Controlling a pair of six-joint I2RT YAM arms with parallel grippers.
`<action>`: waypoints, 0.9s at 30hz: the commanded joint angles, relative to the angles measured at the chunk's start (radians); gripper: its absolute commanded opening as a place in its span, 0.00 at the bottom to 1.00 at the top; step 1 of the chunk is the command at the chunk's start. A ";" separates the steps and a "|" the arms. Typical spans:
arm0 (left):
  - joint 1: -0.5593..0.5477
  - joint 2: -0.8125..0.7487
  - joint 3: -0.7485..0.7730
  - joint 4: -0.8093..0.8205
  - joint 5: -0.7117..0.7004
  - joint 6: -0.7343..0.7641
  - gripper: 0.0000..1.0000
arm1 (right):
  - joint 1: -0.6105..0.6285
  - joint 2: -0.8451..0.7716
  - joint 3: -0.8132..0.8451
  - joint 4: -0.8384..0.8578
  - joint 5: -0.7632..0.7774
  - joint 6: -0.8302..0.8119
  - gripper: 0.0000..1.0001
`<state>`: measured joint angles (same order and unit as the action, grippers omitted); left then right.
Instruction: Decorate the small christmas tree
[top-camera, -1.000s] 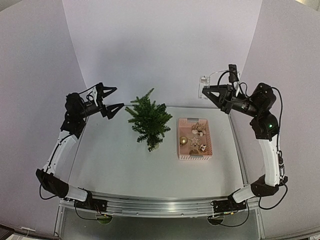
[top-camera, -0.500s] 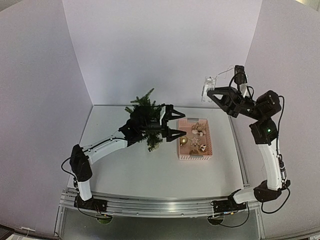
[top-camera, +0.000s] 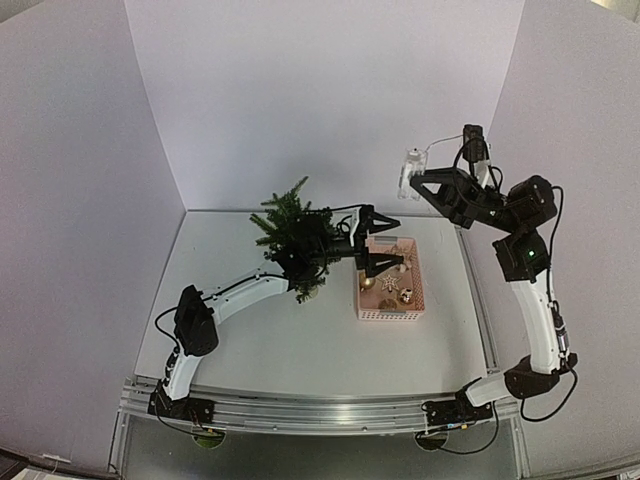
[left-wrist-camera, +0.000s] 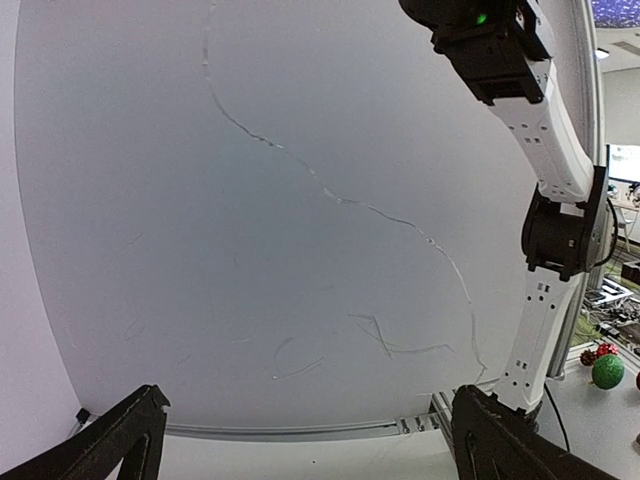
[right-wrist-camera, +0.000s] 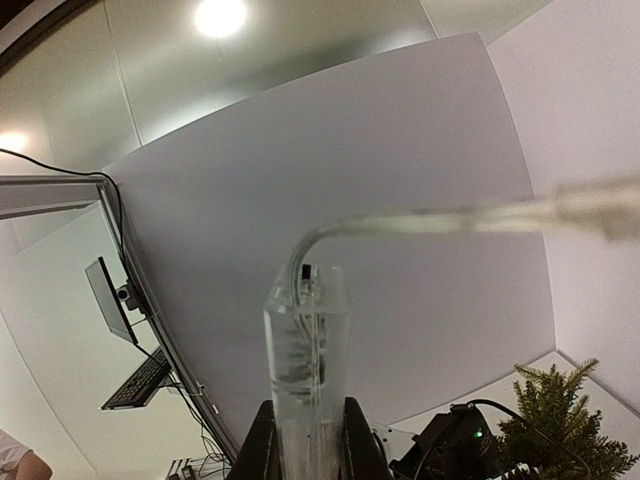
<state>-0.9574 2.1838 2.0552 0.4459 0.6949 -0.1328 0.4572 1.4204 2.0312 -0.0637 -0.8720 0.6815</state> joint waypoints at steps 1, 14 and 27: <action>-0.026 0.015 0.037 0.033 0.100 -0.049 1.00 | 0.005 0.004 0.032 0.042 -0.019 -0.012 0.06; -0.037 0.060 0.079 0.059 -0.044 -0.085 1.00 | 0.007 0.031 -0.066 0.398 -0.044 0.213 0.06; -0.020 0.020 0.033 0.065 -0.074 -0.055 0.92 | 0.109 0.116 -0.064 0.558 -0.047 0.267 0.06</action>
<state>-0.9868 2.2345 2.0819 0.4669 0.6206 -0.2055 0.5524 1.5617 1.9685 0.4068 -0.9177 0.9455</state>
